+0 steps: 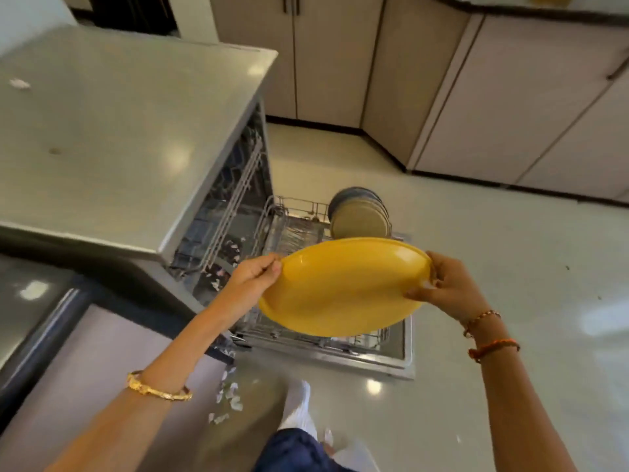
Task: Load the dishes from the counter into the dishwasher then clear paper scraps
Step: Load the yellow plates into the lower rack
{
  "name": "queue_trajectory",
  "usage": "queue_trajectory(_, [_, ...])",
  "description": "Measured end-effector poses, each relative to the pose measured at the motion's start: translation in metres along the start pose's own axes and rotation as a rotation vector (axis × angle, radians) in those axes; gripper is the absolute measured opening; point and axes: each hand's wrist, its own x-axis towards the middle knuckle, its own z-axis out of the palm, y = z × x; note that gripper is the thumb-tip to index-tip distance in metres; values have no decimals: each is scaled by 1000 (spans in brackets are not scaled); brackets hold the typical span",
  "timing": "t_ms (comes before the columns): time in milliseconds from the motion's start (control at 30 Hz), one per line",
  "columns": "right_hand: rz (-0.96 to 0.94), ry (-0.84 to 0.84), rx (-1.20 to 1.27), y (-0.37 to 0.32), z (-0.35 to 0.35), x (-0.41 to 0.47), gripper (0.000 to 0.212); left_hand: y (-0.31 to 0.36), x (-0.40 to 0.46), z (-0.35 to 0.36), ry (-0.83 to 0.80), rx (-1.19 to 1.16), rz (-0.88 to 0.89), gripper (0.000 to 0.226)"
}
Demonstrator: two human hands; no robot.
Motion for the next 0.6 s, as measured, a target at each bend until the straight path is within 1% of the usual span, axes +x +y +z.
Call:
queue_trajectory(100, [86,1,14,32,12,4,42,-22,28,-3,-199,33,-68,30])
queue_trajectory(167, [144,14,7,50,24,1,38,-38,36,-3,-278,54,-97,29])
queue_trajectory(200, [143,31,-14,55,28,-2,36,-42,37,-2,-302,68,-90,30])
queue_trajectory(267, [214,110,-21,87,49,4,39,-74,52,9,-391,98,-110,40])
queue_trajectory(300, [221,157,-17,89,55,-4,39,-78,46,14,-403,127,-79,44])
queue_trajectory(333, [229,214,-4,92,62,-12,35,-87,40,19,-410,159,-66,42])
queue_trajectory(367, [235,275,0,98,69,-16,38,-99,38,26,-416,172,-48,35])
queue_trajectory(400, [237,327,1,111,79,-16,46,-116,41,32,-419,203,-29,29])
queue_trajectory(433, [237,359,-12,123,88,-17,51,-130,43,38,-410,217,2,28])
queue_trajectory(467, [241,385,-28,132,98,-19,51,-143,44,43,-383,230,30,27])
queue_trajectory(533, [278,408,-56,158,117,-19,44,-172,48,56,-321,258,72,24])
queue_trajectory(600, [313,419,-74,180,133,-18,39,-197,52,67,-268,281,115,28])
